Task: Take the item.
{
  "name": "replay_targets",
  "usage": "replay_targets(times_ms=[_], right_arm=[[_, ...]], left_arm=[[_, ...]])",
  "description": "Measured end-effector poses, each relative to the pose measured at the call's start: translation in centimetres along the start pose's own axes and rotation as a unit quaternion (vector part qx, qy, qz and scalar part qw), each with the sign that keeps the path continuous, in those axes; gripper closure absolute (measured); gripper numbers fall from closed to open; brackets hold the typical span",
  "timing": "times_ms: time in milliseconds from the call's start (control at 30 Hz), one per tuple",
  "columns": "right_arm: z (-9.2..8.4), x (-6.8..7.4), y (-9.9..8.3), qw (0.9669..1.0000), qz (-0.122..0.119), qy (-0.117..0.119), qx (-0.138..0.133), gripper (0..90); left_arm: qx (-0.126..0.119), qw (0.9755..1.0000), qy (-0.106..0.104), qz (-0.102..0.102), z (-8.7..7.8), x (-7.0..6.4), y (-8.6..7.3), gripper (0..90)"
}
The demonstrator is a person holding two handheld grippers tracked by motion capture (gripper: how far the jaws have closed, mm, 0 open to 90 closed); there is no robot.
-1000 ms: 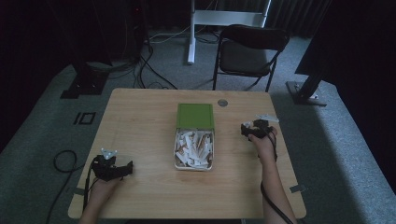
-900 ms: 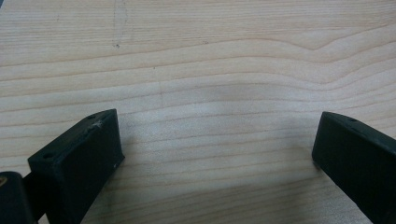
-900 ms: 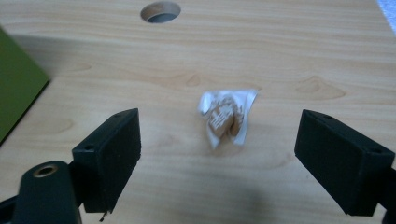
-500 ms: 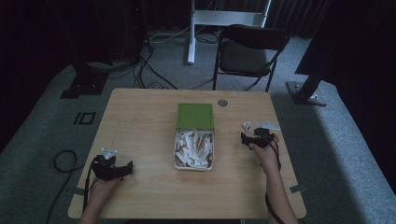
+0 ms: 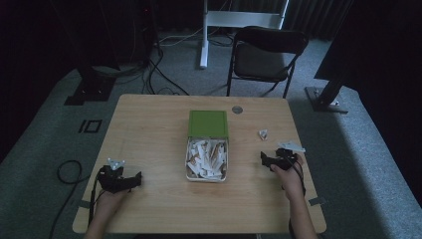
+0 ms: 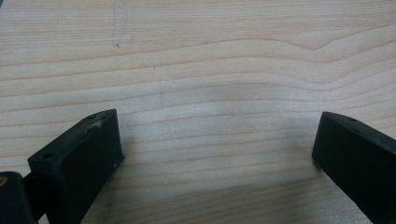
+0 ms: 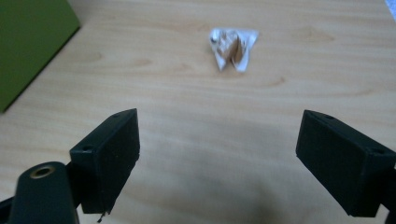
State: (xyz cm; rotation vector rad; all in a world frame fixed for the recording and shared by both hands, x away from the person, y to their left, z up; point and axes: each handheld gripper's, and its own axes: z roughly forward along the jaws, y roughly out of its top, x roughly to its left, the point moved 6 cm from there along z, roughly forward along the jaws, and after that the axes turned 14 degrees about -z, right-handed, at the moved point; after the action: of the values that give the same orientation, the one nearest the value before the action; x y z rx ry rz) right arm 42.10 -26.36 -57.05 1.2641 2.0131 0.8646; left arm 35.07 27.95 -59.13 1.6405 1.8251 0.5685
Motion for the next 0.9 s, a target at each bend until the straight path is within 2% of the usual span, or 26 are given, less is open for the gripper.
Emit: replay_targets(times_ms=[200, 533, 700, 900], right_arm=[[-0.8, 0.0, -1.2, 1.0, -0.002, -0.005, 0.004, 13.5], [-3.1, 0.8, -2.8, 1.0, 0.003, 0.001, 0.0, 13.6], [-4.1, 1.3, -3.8, 0.9997, -0.022, 0.003, 0.012, 13.6], [-4.5, 1.5, -4.5, 0.9997, -0.019, 0.004, 0.017, 13.5]], left_arm=[[0.0, 1.0, 0.0, 0.0, 0.0, 0.0, 0.0, 2.3], [0.001, 1.0, 0.0, 0.001, 0.0, 0.0, 0.0, 2.3], [0.001, 1.0, 0.0, 0.001, 0.0, 0.0, 0.0, 2.3], [0.001, 1.0, 0.0, 0.001, 0.0, 0.0, 0.0, 2.3]])
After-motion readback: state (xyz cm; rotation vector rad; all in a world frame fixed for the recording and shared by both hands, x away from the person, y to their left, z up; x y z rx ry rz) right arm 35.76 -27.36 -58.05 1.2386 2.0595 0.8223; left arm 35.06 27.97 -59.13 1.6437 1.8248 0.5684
